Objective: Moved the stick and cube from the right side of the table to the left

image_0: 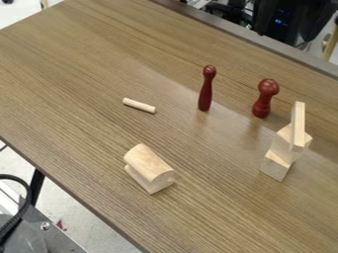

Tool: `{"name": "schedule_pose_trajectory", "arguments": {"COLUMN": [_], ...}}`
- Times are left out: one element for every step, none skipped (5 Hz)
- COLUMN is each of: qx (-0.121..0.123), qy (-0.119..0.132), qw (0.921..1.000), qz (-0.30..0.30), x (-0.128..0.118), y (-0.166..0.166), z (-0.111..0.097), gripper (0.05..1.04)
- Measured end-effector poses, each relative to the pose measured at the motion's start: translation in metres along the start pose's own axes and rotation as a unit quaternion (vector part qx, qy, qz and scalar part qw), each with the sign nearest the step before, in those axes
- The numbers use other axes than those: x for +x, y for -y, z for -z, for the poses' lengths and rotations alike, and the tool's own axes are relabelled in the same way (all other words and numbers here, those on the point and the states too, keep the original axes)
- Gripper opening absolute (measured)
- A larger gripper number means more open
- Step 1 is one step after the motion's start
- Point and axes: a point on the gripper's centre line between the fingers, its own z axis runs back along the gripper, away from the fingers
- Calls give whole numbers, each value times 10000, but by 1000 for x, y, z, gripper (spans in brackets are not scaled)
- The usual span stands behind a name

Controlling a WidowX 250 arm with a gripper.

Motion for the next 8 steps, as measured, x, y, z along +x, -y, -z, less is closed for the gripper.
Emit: {"name": "schedule_pose_trajectory", "arguments": {"qx": [177, 310, 380, 112, -70, -43, -130, -162], "qy": [-160, -477, -568, -465, -450, -494, -409, -399], "qw": [9997, 9980, 9956, 9931, 9904, 9887, 9869, 9867], "qz": [11, 291, 644, 1072, 1308, 1414, 1553, 1565], "x": [-1, -11, -22, -41, -52, -61, -69, -71], "y": [0, -2, -4, -2, -2, 1, 11, 16], "z": [16, 19, 24, 14, 14, 18, 17, 23], "gripper": [997, 997, 997, 997, 997, 997, 997, 997]}}
